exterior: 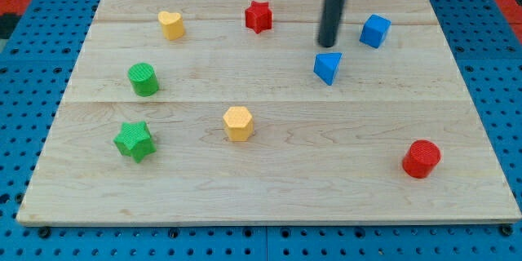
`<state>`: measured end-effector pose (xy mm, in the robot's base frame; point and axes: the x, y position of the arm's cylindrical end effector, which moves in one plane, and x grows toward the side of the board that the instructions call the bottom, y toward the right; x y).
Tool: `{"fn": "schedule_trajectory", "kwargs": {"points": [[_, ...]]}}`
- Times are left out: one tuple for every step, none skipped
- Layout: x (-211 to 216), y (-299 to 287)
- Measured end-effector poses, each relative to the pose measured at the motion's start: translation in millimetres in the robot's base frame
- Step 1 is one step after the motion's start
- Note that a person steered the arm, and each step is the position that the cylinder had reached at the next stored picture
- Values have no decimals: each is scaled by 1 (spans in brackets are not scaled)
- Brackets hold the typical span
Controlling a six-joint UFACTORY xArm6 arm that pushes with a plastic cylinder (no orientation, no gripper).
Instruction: Arrange the blue blocks vertically at the right side of the board
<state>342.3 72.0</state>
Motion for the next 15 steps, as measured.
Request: {"fn": "schedule_trajectory", "kwargs": {"points": [[29,43],[40,82],[43,35],[20,-2],[31,-47],[72,12],[65,42],[41,58],[43,95],[82,97],[104,101],[67,42],[37,130],[-33,165],[-68,117]]}}
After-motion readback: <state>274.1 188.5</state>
